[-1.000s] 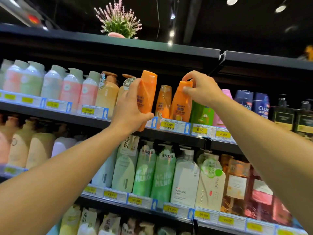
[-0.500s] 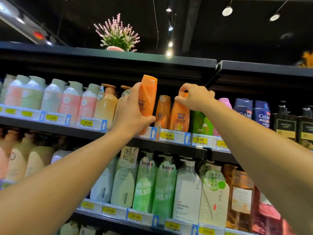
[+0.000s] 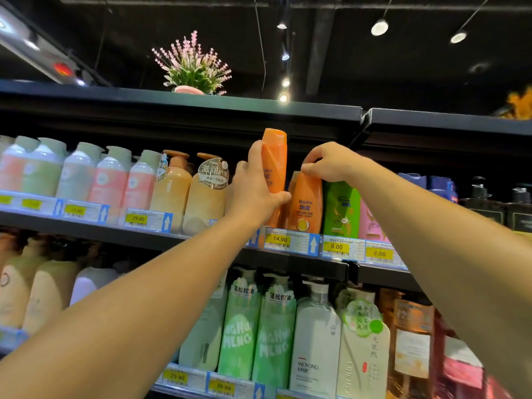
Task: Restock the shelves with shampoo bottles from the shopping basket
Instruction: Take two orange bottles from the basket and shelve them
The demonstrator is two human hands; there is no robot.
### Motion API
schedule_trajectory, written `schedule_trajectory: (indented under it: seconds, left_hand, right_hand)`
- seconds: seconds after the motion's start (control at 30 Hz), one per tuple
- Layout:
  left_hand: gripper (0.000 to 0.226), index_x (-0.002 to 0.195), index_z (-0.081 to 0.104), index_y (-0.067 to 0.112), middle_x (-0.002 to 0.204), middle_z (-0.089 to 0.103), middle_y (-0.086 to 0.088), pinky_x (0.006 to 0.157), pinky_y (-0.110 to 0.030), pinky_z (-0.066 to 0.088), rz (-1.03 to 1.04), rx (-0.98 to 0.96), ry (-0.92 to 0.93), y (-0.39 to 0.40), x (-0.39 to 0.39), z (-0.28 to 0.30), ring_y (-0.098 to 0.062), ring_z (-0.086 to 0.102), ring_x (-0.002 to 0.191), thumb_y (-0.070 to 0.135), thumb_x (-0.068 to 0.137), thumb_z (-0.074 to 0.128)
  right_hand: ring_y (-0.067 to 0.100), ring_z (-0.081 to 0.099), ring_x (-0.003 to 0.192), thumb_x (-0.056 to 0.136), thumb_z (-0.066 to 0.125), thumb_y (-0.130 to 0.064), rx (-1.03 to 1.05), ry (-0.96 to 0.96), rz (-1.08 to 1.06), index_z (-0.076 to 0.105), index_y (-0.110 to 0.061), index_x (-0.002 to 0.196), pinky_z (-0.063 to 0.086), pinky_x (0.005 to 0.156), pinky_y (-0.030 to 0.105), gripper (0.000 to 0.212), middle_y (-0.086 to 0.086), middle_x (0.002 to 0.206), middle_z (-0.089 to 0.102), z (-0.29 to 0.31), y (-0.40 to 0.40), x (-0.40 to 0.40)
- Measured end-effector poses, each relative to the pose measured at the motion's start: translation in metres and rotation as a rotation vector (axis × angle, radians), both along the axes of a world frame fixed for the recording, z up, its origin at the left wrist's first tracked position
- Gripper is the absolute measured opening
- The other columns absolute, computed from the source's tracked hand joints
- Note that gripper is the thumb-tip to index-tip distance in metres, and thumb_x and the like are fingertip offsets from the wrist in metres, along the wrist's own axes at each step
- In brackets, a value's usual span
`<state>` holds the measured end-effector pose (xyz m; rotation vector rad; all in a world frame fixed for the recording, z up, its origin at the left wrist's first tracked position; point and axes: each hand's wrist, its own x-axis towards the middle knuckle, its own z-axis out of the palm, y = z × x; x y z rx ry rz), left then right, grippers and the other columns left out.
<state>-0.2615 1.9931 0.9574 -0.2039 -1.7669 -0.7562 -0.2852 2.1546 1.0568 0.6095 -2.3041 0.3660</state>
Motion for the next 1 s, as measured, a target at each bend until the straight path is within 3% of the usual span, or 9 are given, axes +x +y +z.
schedule_trajectory:
  seconds: [0.13, 0.23, 0.3, 0.53, 0.63, 1.0]
  left_hand:
    - [0.105, 0.146, 0.009, 0.037, 0.131, 0.046, -0.008, 0.08, -0.04, 0.049, 0.031, 0.024, -0.036, 0.008, -0.006, -0.002, -0.029, 0.055, 0.112, 0.041, 0.071, 0.083]
    - [0.108, 0.147, 0.007, 0.036, 0.132, 0.045, -0.009, 0.079, -0.04, 0.047, 0.066, 0.008, -0.07, 0.011, -0.007, 0.001, -0.03, 0.055, 0.113, 0.041, 0.071, 0.084]
    - [0.11, 0.148, 0.006, 0.035, 0.133, 0.045, -0.01, 0.079, -0.04, 0.046, 0.08, 0.001, -0.105, 0.013, -0.009, 0.001, -0.031, 0.054, 0.114, 0.042, 0.071, 0.084]
    - [0.109, 0.15, 0.007, 0.029, 0.138, 0.047, -0.01, 0.093, -0.046, 0.046, 0.095, -0.045, -0.28, 0.011, -0.015, -0.008, -0.032, 0.053, 0.121, 0.042, 0.073, 0.082]
    - [0.098, 0.145, 0.018, 0.027, 0.135, 0.048, -0.008, 0.091, -0.045, 0.048, 0.078, -0.034, -0.32, 0.008, -0.016, -0.008, -0.03, 0.054, 0.118, 0.04, 0.073, 0.082]
    - [0.086, 0.139, 0.03, 0.023, 0.127, 0.053, -0.005, 0.074, -0.035, 0.044, 0.01, -0.021, -0.344, 0.004, -0.022, -0.003, -0.023, 0.056, 0.106, 0.042, 0.073, 0.081]
  right_hand:
    - [0.023, 0.058, 0.111, 0.096, 0.056, -0.036, 0.036, 0.028, 0.008, 0.067, -0.023, 0.117, 0.046, 0.092, 0.034, 0.028, 0.003, 0.121, 0.064, -0.003, 0.007, -0.004]
    - [0.028, 0.055, 0.118, 0.093, 0.054, -0.044, 0.025, 0.077, -0.036, 0.067, -0.032, 0.115, 0.039, 0.106, 0.053, 0.028, 0.0, 0.122, 0.063, -0.008, 0.006, -0.005]
    - [0.029, 0.055, 0.118, 0.093, 0.052, -0.047, 0.006, 0.081, -0.044, 0.066, -0.034, 0.115, 0.038, 0.106, 0.057, 0.029, 0.0, 0.12, 0.064, -0.01, 0.006, -0.005]
    - [0.028, 0.055, 0.116, 0.093, 0.047, -0.051, -0.001, 0.067, -0.058, 0.061, -0.038, 0.122, 0.038, 0.105, 0.057, 0.035, -0.001, 0.118, 0.064, -0.019, 0.007, -0.002]
    - [0.028, 0.055, 0.117, 0.092, 0.048, -0.053, 0.017, 0.081, -0.082, 0.057, -0.038, 0.126, 0.038, 0.105, 0.056, 0.038, -0.002, 0.119, 0.064, -0.023, 0.008, 0.0]
    - [0.03, 0.052, 0.121, 0.087, 0.055, -0.05, 0.044, 0.135, -0.081, 0.045, -0.034, 0.139, 0.039, 0.104, 0.054, 0.056, 0.001, 0.128, 0.059, -0.036, 0.009, 0.002]
